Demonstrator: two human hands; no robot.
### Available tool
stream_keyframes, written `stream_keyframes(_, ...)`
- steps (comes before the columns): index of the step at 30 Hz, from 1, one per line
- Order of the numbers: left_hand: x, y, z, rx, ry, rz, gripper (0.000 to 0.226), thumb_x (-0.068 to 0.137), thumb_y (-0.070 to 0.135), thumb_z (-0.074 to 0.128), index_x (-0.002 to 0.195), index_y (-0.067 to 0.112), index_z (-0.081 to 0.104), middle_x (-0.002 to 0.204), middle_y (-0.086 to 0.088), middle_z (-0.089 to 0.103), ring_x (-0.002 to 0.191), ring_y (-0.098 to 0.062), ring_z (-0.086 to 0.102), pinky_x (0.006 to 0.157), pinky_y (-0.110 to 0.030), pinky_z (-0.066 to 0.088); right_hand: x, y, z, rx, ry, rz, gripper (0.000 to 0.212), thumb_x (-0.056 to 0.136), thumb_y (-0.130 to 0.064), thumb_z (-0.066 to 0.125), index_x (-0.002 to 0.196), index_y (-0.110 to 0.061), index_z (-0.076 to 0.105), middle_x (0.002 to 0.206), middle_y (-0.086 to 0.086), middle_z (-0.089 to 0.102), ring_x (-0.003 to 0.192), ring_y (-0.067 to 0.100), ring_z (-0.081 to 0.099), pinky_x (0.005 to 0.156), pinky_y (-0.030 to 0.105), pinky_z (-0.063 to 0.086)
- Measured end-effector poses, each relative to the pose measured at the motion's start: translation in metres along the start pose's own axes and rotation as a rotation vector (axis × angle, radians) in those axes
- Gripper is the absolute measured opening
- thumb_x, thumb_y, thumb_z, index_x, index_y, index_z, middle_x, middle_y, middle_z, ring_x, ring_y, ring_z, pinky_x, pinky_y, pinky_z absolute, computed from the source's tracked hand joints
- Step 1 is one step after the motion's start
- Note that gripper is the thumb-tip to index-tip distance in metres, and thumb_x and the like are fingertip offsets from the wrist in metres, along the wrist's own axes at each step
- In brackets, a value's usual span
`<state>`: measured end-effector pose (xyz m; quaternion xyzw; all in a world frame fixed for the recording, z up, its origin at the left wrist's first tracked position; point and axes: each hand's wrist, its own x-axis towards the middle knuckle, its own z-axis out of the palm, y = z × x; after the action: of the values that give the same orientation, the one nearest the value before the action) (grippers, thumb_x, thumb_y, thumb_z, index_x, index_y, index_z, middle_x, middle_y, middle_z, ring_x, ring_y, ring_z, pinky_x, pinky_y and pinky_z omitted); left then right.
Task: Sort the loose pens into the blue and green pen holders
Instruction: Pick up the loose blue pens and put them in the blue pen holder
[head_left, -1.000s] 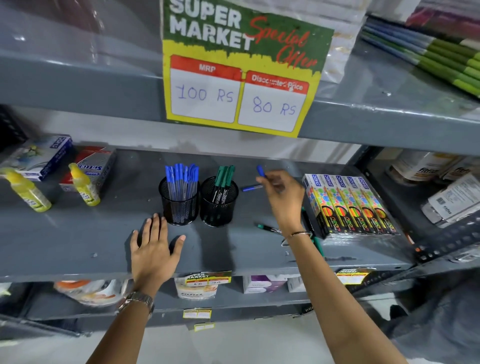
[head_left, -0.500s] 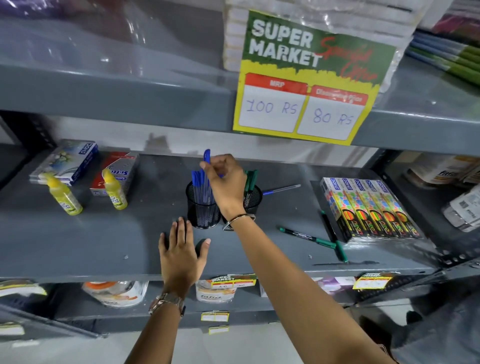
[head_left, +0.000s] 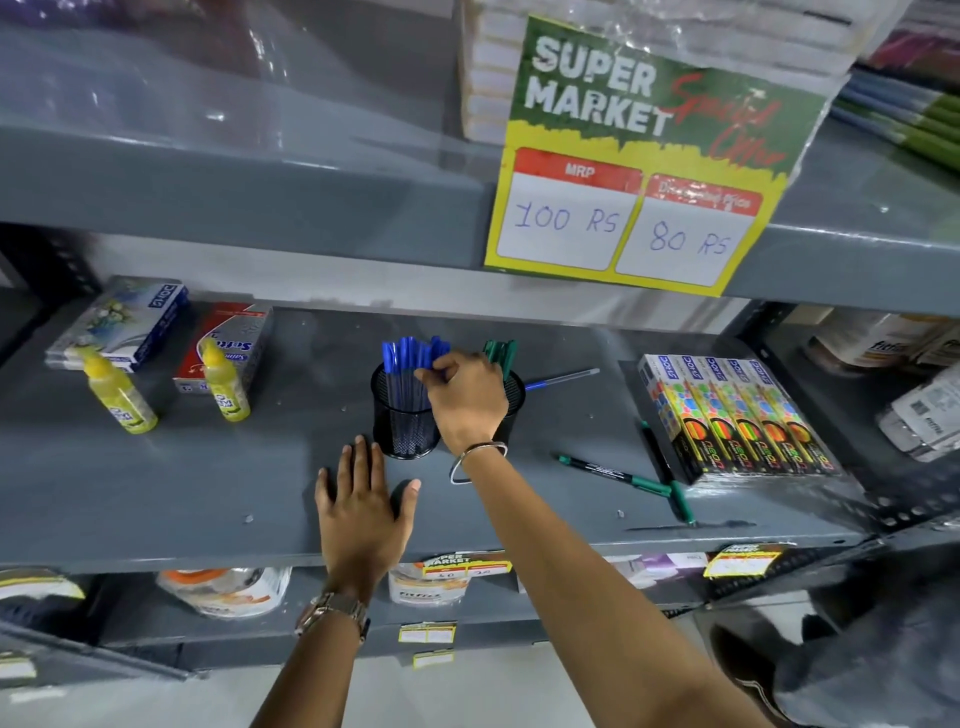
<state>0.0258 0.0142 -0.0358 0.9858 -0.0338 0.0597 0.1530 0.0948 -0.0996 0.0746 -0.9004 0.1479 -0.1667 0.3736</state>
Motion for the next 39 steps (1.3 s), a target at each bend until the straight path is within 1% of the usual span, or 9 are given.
stream_keyframes(4, 0.000, 0.000, -0.001, 0.016, 0.013, -0.016, 0.075, 0.087, 0.056, 0.023, 0.137, 0.002, 0.040, 0.145, -0.016, 0.039, 0.135, -0.030, 0.033, 0.109, -0.048, 0.013, -0.003, 0.014, -0.026, 0.067, 0.193, -0.076, 0.019, 0.082, -0.042, 0.064, 0.089, -0.025, 0.065, 0.097, 0.000, 0.061, 0.101, 0.019, 0.054, 0.065, 0.030, 0.045)
stream_keyframes(7, 0.001, 0.001, 0.000, 0.058, 0.001, -0.017, 0.074, 0.088, 0.056, 0.022, 0.136, 0.003, 0.042, 0.144, -0.015, 0.042, 0.135, -0.029, 0.034, 0.108, -0.050, 0.018, 0.007, 0.050, -0.050, 0.020, 0.355, -0.106, 0.021, 0.086, -0.039, 0.059, 0.096, -0.021, 0.063, 0.103, 0.005, 0.059, 0.101, 0.025, 0.054, 0.062, 0.028, 0.039)
stream_keyframes(11, 0.002, 0.000, 0.002, 0.075, -0.004, -0.019, 0.075, 0.088, 0.056, 0.022, 0.134, 0.003, 0.045, 0.142, -0.016, 0.044, 0.134, -0.030, 0.036, 0.107, -0.052, 0.021, 0.036, 0.117, -0.064, -0.252, 0.185, -0.057, 0.028, 0.089, -0.031, 0.055, 0.106, -0.009, 0.057, 0.110, 0.016, 0.058, 0.102, 0.036, 0.050, 0.073, 0.041, 0.048)
stream_keyframes(13, 0.002, 0.000, 0.002, 0.086, -0.003, -0.017, 0.075, 0.087, 0.057, 0.023, 0.134, 0.002, 0.045, 0.142, -0.016, 0.044, 0.133, -0.030, 0.036, 0.107, -0.052, 0.022, 0.047, 0.140, -0.063, -0.400, 0.024, -0.057, 0.033, 0.090, -0.030, 0.053, 0.111, -0.004, 0.054, 0.118, 0.020, 0.055, 0.104, 0.040, 0.048, 0.081, 0.047, 0.043)
stream_keyframes(20, 0.002, 0.000, 0.002, 0.117, 0.017, -0.018, 0.076, 0.089, 0.058, 0.019, 0.134, 0.003, 0.044, 0.142, -0.016, 0.044, 0.132, -0.030, 0.037, 0.106, -0.051, 0.022, 0.074, 0.156, -0.055, -0.554, -0.304, -0.225, 0.046, 0.096, -0.028, 0.042, 0.140, -0.016, 0.032, 0.149, 0.008, 0.033, 0.134, 0.030, 0.029, 0.101, 0.046, 0.032)
stream_keyframes(24, 0.003, 0.002, 0.002, 0.127, 0.012, -0.032, 0.076, 0.089, 0.058, 0.019, 0.134, 0.003, 0.044, 0.142, -0.015, 0.044, 0.133, -0.029, 0.037, 0.106, -0.051, 0.022, 0.072, 0.166, -0.056, -0.557, -0.311, -0.233, 0.041, 0.095, -0.028, 0.044, 0.135, -0.017, 0.041, 0.143, 0.008, 0.042, 0.130, 0.029, 0.035, 0.098, 0.043, 0.034)
stream_keyframes(28, 0.002, 0.002, 0.002, 0.129, 0.014, -0.033, 0.074, 0.088, 0.057, 0.022, 0.134, 0.003, 0.044, 0.143, -0.015, 0.043, 0.133, -0.029, 0.036, 0.106, -0.051, 0.022, 0.049, 0.175, -0.063, -0.543, -0.222, -0.330, 0.036, 0.090, -0.029, 0.053, 0.123, -0.015, 0.054, 0.119, 0.013, 0.059, 0.111, 0.036, 0.050, 0.090, 0.043, 0.039)
stream_keyframes(33, 0.002, 0.002, 0.002, 0.129, 0.001, -0.044, 0.075, 0.087, 0.058, 0.022, 0.134, 0.004, 0.044, 0.143, -0.015, 0.044, 0.133, -0.028, 0.036, 0.106, -0.051, 0.022, 0.036, 0.179, -0.071, -0.555, -0.292, -0.332, 0.032, 0.088, -0.033, 0.056, 0.116, -0.018, 0.059, 0.113, 0.013, 0.055, 0.108, 0.034, 0.047, 0.093, 0.043, 0.037)
stream_keyframes(39, 0.002, 0.002, 0.002, 0.123, 0.002, -0.037, 0.075, 0.088, 0.058, 0.022, 0.135, 0.004, 0.044, 0.143, -0.014, 0.043, 0.134, -0.028, 0.035, 0.106, -0.051, 0.022, 0.038, 0.178, -0.083, -0.387, -0.306, -0.336, 0.015, 0.086, -0.019, 0.061, 0.100, -0.014, 0.065, 0.107, 0.011, 0.059, 0.104, 0.031, 0.052, 0.087, 0.040, 0.038)
